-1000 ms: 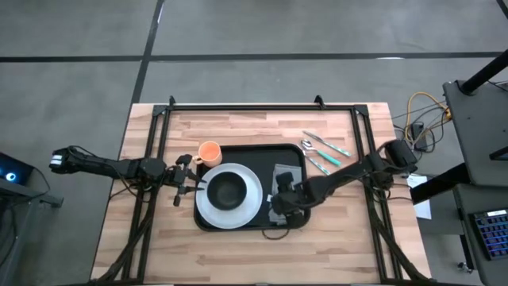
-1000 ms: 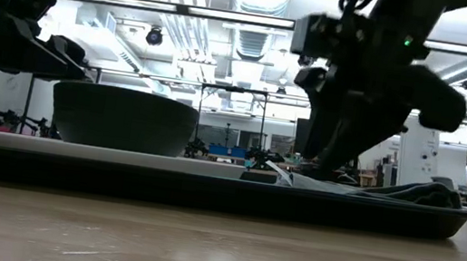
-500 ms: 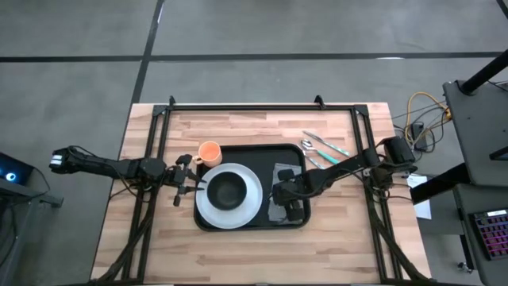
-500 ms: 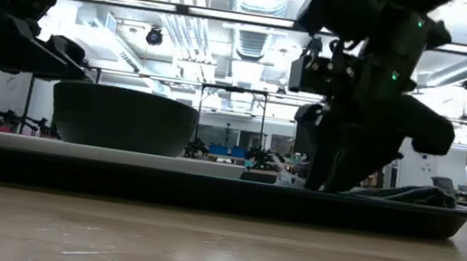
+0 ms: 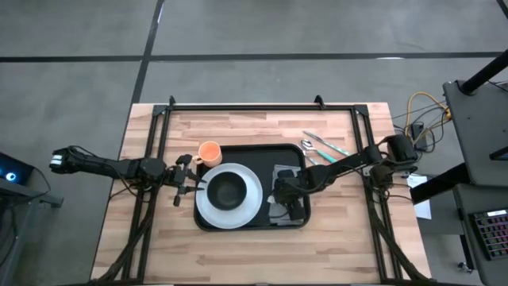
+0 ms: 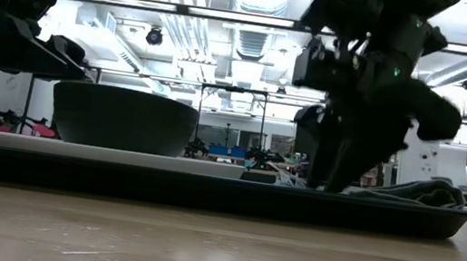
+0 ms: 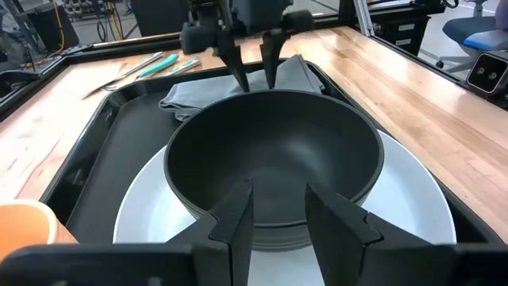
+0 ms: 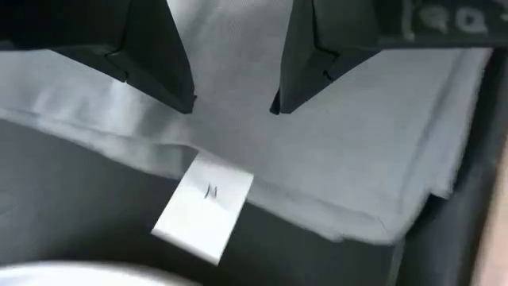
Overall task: Set up tray
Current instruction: Put the gray napkin on the black serving tray beside the white plate
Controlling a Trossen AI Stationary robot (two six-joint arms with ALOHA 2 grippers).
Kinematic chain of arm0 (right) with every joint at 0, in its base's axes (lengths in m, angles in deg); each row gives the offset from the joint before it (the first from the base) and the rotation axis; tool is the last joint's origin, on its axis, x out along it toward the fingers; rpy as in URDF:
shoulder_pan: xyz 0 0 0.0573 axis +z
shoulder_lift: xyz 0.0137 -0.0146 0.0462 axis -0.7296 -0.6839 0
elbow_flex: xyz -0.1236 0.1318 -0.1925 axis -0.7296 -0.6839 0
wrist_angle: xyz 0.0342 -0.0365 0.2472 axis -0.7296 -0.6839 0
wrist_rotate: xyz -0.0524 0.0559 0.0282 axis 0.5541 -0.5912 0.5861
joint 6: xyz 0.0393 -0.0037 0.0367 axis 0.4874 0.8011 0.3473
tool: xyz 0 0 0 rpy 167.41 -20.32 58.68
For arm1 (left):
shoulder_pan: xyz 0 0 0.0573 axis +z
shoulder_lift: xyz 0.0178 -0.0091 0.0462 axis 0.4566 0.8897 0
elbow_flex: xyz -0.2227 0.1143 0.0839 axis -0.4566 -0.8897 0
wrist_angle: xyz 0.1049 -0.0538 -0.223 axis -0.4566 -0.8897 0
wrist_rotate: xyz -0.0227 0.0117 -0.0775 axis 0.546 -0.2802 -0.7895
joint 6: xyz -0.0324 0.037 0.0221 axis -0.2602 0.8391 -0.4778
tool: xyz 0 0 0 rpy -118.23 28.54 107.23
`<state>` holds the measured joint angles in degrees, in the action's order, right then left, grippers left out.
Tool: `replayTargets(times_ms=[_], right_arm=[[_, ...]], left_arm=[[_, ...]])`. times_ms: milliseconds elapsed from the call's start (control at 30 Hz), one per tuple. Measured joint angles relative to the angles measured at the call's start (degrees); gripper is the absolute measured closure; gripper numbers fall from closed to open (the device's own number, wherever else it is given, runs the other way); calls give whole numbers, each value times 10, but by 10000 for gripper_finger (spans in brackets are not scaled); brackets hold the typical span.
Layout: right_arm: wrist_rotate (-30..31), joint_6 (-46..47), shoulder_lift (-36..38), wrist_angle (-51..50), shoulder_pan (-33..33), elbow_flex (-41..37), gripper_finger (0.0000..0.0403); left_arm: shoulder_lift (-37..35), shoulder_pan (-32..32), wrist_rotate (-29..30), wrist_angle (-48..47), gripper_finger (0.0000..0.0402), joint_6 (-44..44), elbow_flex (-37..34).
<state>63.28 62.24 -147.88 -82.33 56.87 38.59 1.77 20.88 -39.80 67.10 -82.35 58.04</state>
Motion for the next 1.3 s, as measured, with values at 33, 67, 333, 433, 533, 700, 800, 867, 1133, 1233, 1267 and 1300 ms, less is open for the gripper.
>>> replayTargets(times_ms=[33, 67, 333, 433, 533, 700, 800, 867, 1133, 1233, 1267, 1300], right_arm=[[0, 0, 8, 0, 0, 0, 229], [0, 0, 14, 1, 0, 0, 230], [3, 17, 50, -7, -21, -7, 227], [4, 26, 50, -8, -39, -24, 230], [0, 31, 45, -8, -55, -40, 231], [-2, 23, 36, 3, -70, -55, 229], [-4, 3, 35, 25, -77, -68, 230], [-4, -16, 35, 37, -80, -73, 232], [-8, -75, 35, 41, -105, -73, 227], [-8, -79, 35, 41, -116, -73, 228], [-8, -82, 35, 41, -119, -73, 229], [-8, -85, 35, 41, -122, -73, 230]], left_arm=[[0, 0, 0, 0, 305, 0, 0], [0, 0, 0, 0, 305, 0, 0], [0, 0, 0, 0, 305, 0, 0], [0, 0, 0, 0, 305, 0, 0], [0, 0, 0, 0, 305, 0, 0], [0, 0, 0, 0, 305, 0, 0], [0, 0, 0, 0, 305, 0, 0], [0, 0, 0, 0, 305, 0, 0], [0, 0, 0, 0, 305, 0, 0], [0, 0, 0, 0, 305, 0, 0], [0, 0, 0, 0, 305, 0, 0], [0, 0, 0, 0, 305, 0, 0]])
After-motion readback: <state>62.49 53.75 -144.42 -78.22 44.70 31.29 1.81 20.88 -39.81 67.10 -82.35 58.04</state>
